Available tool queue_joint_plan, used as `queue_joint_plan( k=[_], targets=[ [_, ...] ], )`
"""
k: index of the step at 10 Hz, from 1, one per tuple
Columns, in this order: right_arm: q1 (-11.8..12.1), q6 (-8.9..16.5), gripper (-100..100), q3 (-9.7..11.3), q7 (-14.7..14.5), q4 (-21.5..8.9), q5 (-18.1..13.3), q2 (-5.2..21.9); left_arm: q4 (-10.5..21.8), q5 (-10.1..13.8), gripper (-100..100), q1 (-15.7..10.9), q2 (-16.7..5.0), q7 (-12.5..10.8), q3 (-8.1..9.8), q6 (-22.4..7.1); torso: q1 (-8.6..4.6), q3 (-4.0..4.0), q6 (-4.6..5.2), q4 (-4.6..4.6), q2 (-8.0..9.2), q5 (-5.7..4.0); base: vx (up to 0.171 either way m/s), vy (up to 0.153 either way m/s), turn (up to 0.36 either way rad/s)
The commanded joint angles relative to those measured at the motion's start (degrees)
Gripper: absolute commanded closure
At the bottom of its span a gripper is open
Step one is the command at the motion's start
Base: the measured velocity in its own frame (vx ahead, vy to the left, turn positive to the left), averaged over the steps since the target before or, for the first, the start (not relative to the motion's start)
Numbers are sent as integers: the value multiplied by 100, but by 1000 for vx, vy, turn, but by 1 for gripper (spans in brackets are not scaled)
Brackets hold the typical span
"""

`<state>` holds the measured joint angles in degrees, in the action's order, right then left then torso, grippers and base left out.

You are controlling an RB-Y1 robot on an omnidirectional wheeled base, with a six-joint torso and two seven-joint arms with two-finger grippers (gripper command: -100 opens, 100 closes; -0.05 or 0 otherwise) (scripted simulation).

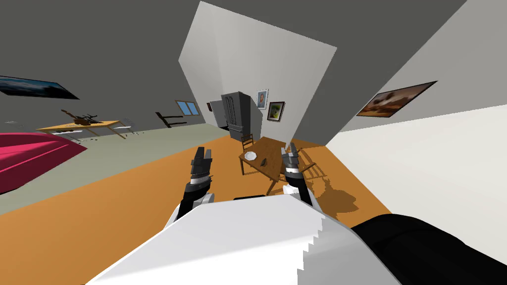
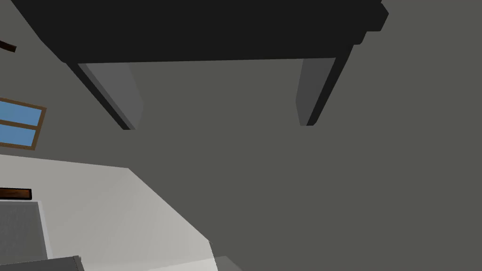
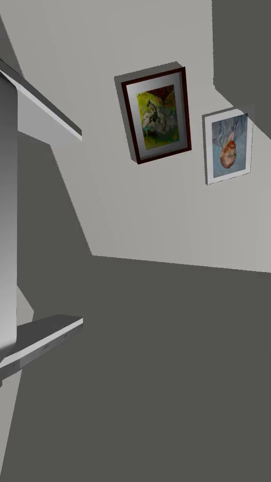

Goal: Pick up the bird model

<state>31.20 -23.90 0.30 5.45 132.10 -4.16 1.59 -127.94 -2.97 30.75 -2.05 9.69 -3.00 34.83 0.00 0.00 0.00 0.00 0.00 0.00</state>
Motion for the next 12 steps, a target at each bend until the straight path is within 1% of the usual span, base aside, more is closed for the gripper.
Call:
queue_joint_plan(
  k=[1,3,5,6,7,8,9,10,11,12],
  targets=[
    [-47,-43,-100,15,-144,-147,-204,219,0,0,0,0,0,0,0,0,0,0,0,0,0,0,-11,-1,108],
    [-113,-109,-100,41,-354,-353,-504,400,0,0,0,0,0,0,0,0,-5,3,-1,1,6,-1,-27,-13,108],
    [-200,-203,-100,79,-639,-628,-861,560,0,0,0,-1,0,0,0,0,-5,7,-1,3,13,-1,-39,-6,144],
    [-200,-203,-100,79,-639,-628,-920,560,0,0,0,-1,0,0,0,0,-5,7,-2,3,13,-1,-26,-12,49],
    [-250,-260,-100,102,-805,-786,-1132,632,0,0,0,0,0,0,0,0,-5,6,1,2,10,-1,-29,-11,118],
    [-250,-260,-100,102,-805,-786,-1165,632,0,0,0,-1,0,0,0,0,-5,5,-2,2,10,-1,-25,-8,48],
    [-303,-323,-100,128,-986,-957,-1400,699,0,0,0,0,0,0,0,0,-4,5,1,2,9,-1,-31,-4,134],
    [-358,-392,-100,156,-1175,-1137,-1570,762,0,0,0,-1,0,0,0,0,-3,6,-1,2,11,-1,-53,-10,194],
    [-358,-392,-100,156,-1179,-1137,-1719,762,0,0,0,-1,0,0,0,0,-5,9,-1,3,17,-1,-47,-18,66],
    [-417,-466,-100,185,-1384,-1328,-1897,823,0,0,0,0,0,0,0,0,-8,10,2,4,17,-1,-48,-10,125]
  ],
)
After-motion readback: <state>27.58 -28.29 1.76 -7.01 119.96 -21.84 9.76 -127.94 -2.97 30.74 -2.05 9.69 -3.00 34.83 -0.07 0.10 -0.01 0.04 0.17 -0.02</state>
